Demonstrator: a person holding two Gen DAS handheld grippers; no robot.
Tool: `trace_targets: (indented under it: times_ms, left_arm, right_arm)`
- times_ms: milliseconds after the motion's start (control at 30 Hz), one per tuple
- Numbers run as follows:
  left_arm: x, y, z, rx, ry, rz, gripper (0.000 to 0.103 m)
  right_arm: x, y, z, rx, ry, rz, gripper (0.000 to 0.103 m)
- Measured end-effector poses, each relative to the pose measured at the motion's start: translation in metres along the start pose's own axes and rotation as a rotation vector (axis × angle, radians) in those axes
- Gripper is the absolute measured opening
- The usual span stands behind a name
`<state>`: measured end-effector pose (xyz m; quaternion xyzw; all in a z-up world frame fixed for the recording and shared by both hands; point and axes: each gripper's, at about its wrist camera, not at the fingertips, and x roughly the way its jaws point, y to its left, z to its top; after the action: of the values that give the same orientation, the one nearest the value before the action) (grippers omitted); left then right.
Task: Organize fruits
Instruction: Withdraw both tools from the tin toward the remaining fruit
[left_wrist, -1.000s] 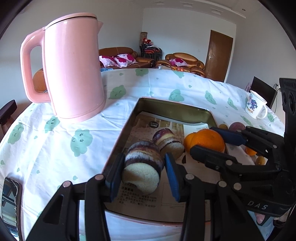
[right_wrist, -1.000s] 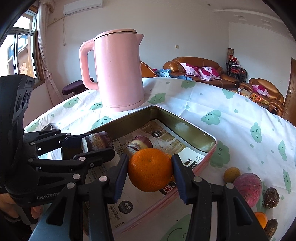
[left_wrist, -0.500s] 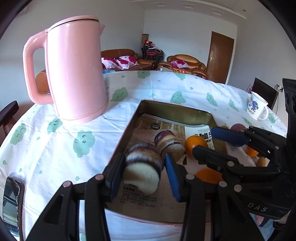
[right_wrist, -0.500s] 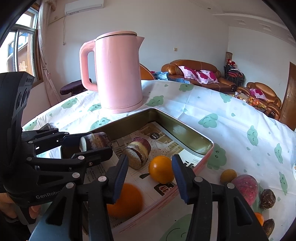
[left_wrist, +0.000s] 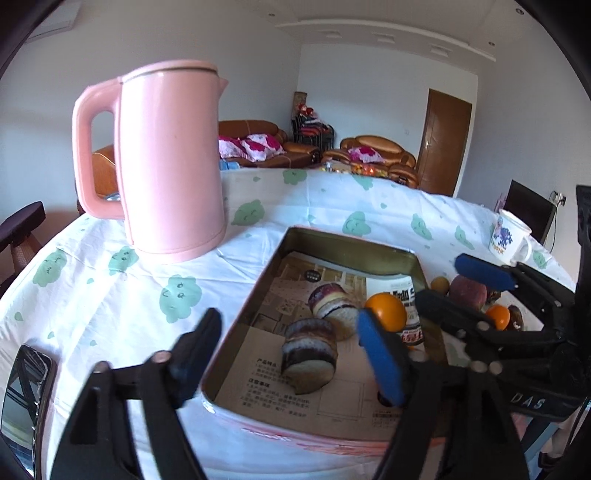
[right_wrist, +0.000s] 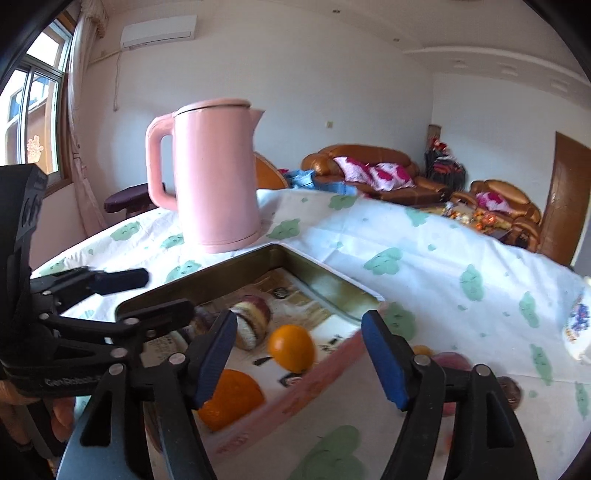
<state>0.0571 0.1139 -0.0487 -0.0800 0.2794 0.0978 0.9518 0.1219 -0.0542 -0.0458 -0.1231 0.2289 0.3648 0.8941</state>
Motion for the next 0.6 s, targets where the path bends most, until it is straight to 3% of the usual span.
trace_targets:
  times_ms: [200, 433, 600]
  left_arm:
    - [-0.019, -0.028, 0.007, 0.030, -0.073, -0.049, 0.093]
    - [-0.021, -0.080, 0.003, 0.104, -0.071, -0.131, 0.093]
    - [-0.020, -0.120, -0.004, 0.172, -0.054, -0.169, 0.093]
  right_arm:
    - [-0.036, -0.049, -0.004, 0.046, -0.021, -0.122, 0.072]
    - [-0.069, -0.112, -0.032, 0.163, 0.025, -0.268, 0.072]
    - [-0.066, -0.131, -0.051, 0.208, 0.100, -0.274, 0.072]
